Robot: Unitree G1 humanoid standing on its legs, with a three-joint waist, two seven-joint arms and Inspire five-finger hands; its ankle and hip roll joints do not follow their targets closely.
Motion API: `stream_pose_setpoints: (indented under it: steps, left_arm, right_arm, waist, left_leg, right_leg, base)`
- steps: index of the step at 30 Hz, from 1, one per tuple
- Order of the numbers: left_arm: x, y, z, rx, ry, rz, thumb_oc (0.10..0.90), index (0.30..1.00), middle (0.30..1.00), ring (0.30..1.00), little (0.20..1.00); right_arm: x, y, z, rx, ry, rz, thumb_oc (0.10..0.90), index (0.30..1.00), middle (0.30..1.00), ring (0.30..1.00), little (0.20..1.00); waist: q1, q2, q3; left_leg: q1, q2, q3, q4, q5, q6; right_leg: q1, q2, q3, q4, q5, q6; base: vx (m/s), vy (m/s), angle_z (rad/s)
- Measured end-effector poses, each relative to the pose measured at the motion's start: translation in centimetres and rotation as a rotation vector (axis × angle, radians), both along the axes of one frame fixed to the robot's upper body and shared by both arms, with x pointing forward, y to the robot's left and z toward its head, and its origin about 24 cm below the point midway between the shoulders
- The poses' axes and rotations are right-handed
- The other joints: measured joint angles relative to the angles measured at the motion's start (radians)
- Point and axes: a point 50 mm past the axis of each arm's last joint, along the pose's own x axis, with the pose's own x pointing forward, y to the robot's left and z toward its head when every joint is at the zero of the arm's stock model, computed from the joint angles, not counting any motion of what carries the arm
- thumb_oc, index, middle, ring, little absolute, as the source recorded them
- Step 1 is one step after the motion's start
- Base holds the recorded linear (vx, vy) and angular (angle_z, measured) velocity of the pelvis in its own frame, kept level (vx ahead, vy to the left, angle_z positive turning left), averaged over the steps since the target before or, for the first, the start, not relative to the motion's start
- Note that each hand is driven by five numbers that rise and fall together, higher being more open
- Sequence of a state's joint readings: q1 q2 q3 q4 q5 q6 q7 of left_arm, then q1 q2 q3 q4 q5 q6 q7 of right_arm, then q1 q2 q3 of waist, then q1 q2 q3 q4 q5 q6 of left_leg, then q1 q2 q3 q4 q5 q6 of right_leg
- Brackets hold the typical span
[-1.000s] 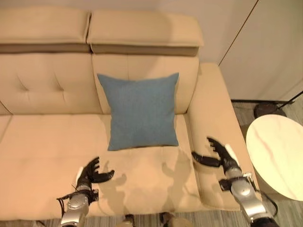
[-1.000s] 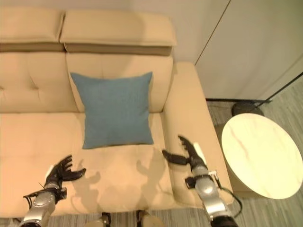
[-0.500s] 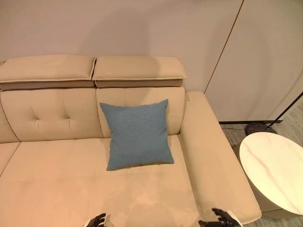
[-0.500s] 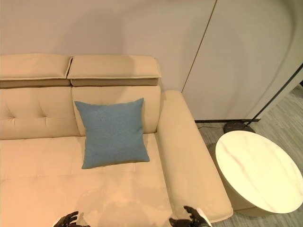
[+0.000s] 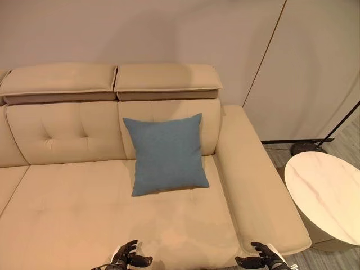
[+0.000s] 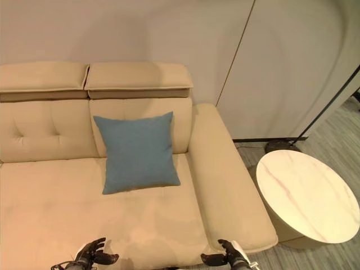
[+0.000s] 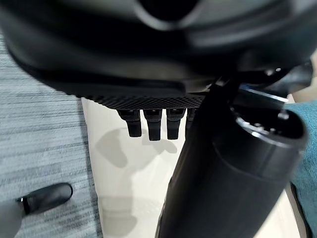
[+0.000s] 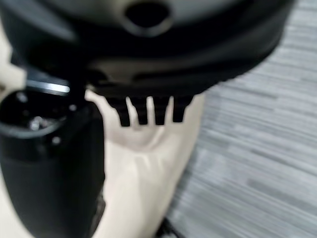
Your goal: Pick up all the scattered cushions and arrange them neatly on the sofa.
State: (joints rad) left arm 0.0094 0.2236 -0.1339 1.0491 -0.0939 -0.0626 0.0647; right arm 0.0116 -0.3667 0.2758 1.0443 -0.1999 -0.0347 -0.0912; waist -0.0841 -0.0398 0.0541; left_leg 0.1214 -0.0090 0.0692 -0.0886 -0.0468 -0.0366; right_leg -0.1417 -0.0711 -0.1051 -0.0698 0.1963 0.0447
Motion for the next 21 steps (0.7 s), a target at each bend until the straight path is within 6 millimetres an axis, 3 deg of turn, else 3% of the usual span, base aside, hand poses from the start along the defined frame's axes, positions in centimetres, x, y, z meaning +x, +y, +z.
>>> stream_pose_setpoints:
  steps: [3, 5, 6, 7, 9, 11, 13, 14, 15, 16, 17, 19, 21]
  left_arm:
    - [0.5, 0.5, 0.3, 0.023, -0.014, 0.000, 0.800, 0.900, 0.900, 0.900, 0.900]
    - [-0.2, 1.5, 0.3, 0.052, 0.006, 0.007, 0.800, 0.900, 0.900, 0.900, 0.900]
    - [-0.4, 1.9, 0.2, 0.061, 0.016, 0.008, 0.800, 0.900, 0.900, 0.900, 0.900]
    - [-0.8, 2.1, 0.1, 0.075, 0.039, 0.003, 0.800, 0.900, 0.900, 0.900, 0.900]
    - [-1.4, 2.5, 0.0, 0.090, 0.059, 0.003, 0.800, 0.900, 0.900, 0.900, 0.900]
    - [-1.9, 2.6, -0.1, 0.094, 0.074, -0.001, 0.800, 0.900, 0.900, 0.900, 0.900]
    - [-2.2, 2.7, -0.3, 0.099, 0.087, -0.001, 0.800, 0.900, 0.900, 0.900, 0.900]
    - [-2.9, 3.0, -0.4, 0.110, 0.105, 0.007, 0.800, 0.900, 0.900, 0.900, 0.900]
    - [-3.3, 3.2, -0.4, 0.115, 0.114, 0.005, 0.800, 0.900, 0.900, 0.900, 0.900]
    - [-3.7, 3.3, -0.5, 0.120, 0.126, 0.006, 0.800, 0.900, 0.900, 0.900, 0.900]
    - [-3.9, 3.3, -0.5, 0.123, 0.133, 0.011, 0.800, 0.900, 0.900, 0.900, 0.900]
    - [-4.1, 3.0, -0.7, 0.120, 0.137, 0.016, 0.800, 0.900, 0.900, 0.900, 0.900]
    - [-4.4, 2.8, -0.8, 0.115, 0.142, 0.017, 0.800, 0.900, 0.900, 0.900, 0.900]
  right_arm:
    - [0.3, 1.3, -0.4, 0.014, 0.016, 0.036, 0.800, 0.900, 0.900, 0.900, 0.900]
    - [0.1, 2.7, -0.9, 0.038, 0.035, 0.060, 0.800, 0.900, 0.900, 0.900, 0.900]
    - [0.6, 2.8, -0.8, 0.037, 0.028, 0.061, 0.800, 0.900, 0.900, 0.900, 0.900]
    - [1.1, 2.6, -0.7, 0.027, 0.030, 0.058, 0.800, 0.900, 0.900, 0.900, 0.900]
    - [1.0, 2.3, -0.7, 0.017, 0.040, 0.051, 0.800, 0.900, 0.900, 0.900, 0.900]
    - [0.9, 2.0, -0.7, 0.010, 0.042, 0.039, 0.800, 0.900, 0.900, 0.900, 0.900]
    - [0.7, 2.0, -0.8, 0.011, 0.050, 0.034, 0.800, 0.900, 0.900, 0.900, 0.900]
    - [0.4, 2.3, -0.9, 0.021, 0.055, 0.037, 0.800, 0.900, 0.900, 0.900, 0.900]
    - [0.4, 2.3, -1.0, 0.023, 0.054, 0.037, 0.800, 0.900, 0.900, 0.900, 0.900]
    - [0.8, 2.5, -0.9, 0.026, 0.044, 0.040, 0.800, 0.900, 0.900, 0.900, 0.900]
    - [1.2, 2.6, -0.7, 0.029, 0.033, 0.045, 0.800, 0.900, 0.900, 0.900, 0.900]
    - [1.3, 2.7, -0.7, 0.029, 0.032, 0.048, 0.800, 0.900, 0.900, 0.900, 0.900]
    - [1.4, 2.8, -0.7, 0.029, 0.031, 0.056, 0.800, 0.900, 0.900, 0.900, 0.900]
  waist:
    - [0.015, -0.030, 0.024]
    - [0.017, -0.060, 0.046]
    - [0.020, -0.059, 0.052]
    - [0.017, -0.043, 0.062]
    - [0.037, -0.015, 0.081]
    - [0.063, 0.001, 0.092]
    - [0.071, 0.005, 0.093]
    - [0.091, 0.002, 0.088]
    - [0.109, 0.000, 0.085]
    - [0.120, -0.010, 0.077]
    - [0.123, -0.008, 0.078]
    - [0.127, 0.013, 0.068]
    - [0.138, 0.021, 0.060]
  left_leg:
    - [-0.011, -0.035, -0.003, 0.000, 0.014, 0.030]
    - [-0.023, -0.063, 0.013, 0.008, 0.034, 0.059]
    - [-0.045, -0.062, 0.027, 0.017, 0.040, 0.075]
    - [-0.056, -0.048, 0.034, 0.013, 0.049, 0.092]
    - [-0.076, -0.010, 0.034, 0.017, 0.077, 0.104]
    - [-0.081, 0.010, 0.027, 0.015, 0.094, 0.101]
    - [-0.098, 0.012, 0.004, 0.029, 0.100, 0.099]
    - [-0.119, 0.015, -0.013, 0.027, 0.118, 0.077]
    - [-0.132, 0.016, -0.007, 0.028, 0.122, 0.071]
    - [-0.148, 0.014, -0.016, 0.025, 0.128, 0.060]
    - [-0.153, 0.020, -0.022, 0.015, 0.146, 0.043]
    - [-0.177, 0.051, -0.041, 0.019, 0.175, 0.013]
    - [-0.201, 0.081, -0.054, 0.040, 0.186, -0.010]
  right_leg:
    - [-0.015, -0.033, 0.010, -0.001, 0.010, 0.045]
    - [-0.037, -0.058, 0.049, 0.019, 0.055, 0.105]
    - [-0.053, -0.058, 0.069, 0.024, 0.077, 0.132]
    - [-0.078, -0.046, 0.087, 0.068, 0.042, 0.193]
    - [-0.100, -0.005, 0.084, 0.295, -0.123, 0.143]
    - [-0.083, 0.016, 0.088, 0.449, -0.241, 0.128]
    - [-0.060, 0.036, 0.125, 0.516, -0.302, 0.128]
    - [0.028, 0.039, 0.168, 0.480, -0.382, 0.108]
    - [0.046, 0.033, 0.167, 0.462, -0.404, 0.113]
    - [0.088, 0.032, 0.165, 0.359, -0.414, 0.095]
    - [0.111, 0.036, 0.164, 0.292, -0.407, 0.030]
    - [0.127, 0.077, 0.168, 0.218, -0.350, -0.017]
    - [0.131, 0.124, 0.153, 0.214, -0.334, -0.033]
  base:
    - [-0.32, 0.034, -0.06]
    - [-0.46, 0.039, -0.16]
    - [-0.25, 0.020, -0.15]
    - [-0.22, 0.002, -0.08]
    - [-0.30, -0.038, -0.01]
    - [-0.23, -0.102, 0.05]
    - [-0.18, -0.140, 0.29]
    - [-0.15, -0.144, 0.26]
    - [-0.16, -0.152, 0.21]
    - [-0.23, -0.207, -0.07]
    - [-0.15, -0.118, 0.14]
    - [-0.12, -0.097, 0.14]
    - [-0.21, -0.104, 0.23]
